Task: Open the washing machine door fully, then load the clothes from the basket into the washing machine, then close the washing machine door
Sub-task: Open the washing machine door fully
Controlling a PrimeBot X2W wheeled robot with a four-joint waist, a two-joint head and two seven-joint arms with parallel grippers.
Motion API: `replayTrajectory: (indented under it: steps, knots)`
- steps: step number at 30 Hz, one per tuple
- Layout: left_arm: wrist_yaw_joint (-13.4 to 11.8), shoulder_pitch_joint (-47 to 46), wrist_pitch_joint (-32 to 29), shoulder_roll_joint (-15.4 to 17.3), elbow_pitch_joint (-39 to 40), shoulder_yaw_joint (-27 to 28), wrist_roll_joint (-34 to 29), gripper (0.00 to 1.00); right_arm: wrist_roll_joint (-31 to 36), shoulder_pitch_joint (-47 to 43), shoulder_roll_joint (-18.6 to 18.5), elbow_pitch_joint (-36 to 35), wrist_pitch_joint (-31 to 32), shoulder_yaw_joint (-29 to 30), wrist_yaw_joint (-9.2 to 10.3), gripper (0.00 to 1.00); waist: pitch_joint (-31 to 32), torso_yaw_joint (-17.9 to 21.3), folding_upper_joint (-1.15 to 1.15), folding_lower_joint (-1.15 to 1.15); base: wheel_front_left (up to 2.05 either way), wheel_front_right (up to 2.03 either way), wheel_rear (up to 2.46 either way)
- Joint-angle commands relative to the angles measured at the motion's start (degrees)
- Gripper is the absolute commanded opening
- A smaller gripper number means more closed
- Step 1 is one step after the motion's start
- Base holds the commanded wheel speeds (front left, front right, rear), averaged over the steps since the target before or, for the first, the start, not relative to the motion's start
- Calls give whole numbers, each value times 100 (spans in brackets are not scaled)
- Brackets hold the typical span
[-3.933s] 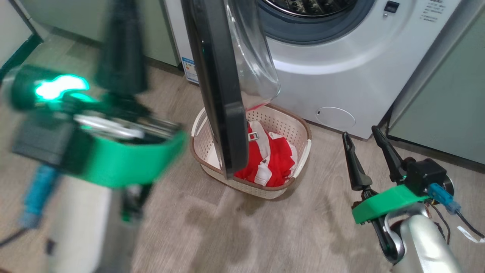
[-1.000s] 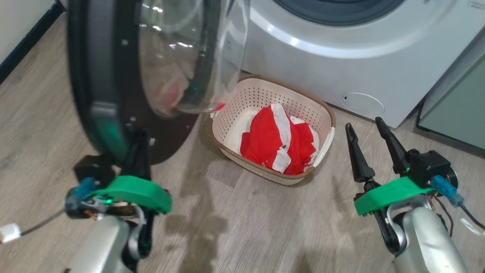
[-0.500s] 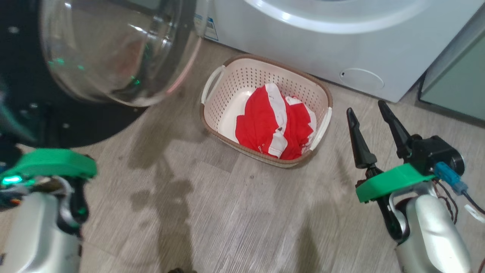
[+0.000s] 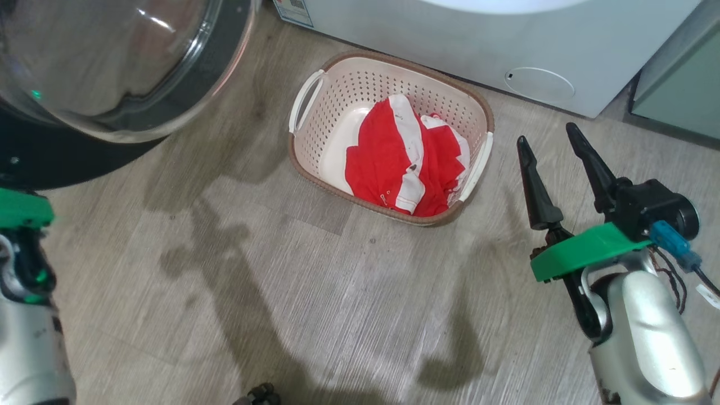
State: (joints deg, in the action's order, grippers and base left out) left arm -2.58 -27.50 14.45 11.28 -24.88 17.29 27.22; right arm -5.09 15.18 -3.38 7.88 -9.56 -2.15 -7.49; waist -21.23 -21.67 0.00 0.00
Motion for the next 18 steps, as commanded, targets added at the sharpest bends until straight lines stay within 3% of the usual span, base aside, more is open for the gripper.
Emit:
replayTrajectory:
  steps: [1,9,18]
  knots:
    - [42,-222,54,248,99,311,-105,0,35,158,25,-207,18,-149,0,100,-19,6,0,0,0,0,0]
    - [430,-591,54,256,-372,1076,-583,0,17,243,26,-151,8,-232,0,100,-20,99,0,0,0,0,0]
    - [644,49,54,-365,214,1372,-1217,0,-70,174,35,11,-126,-197,0,100,231,145,0,0,0,0,0]
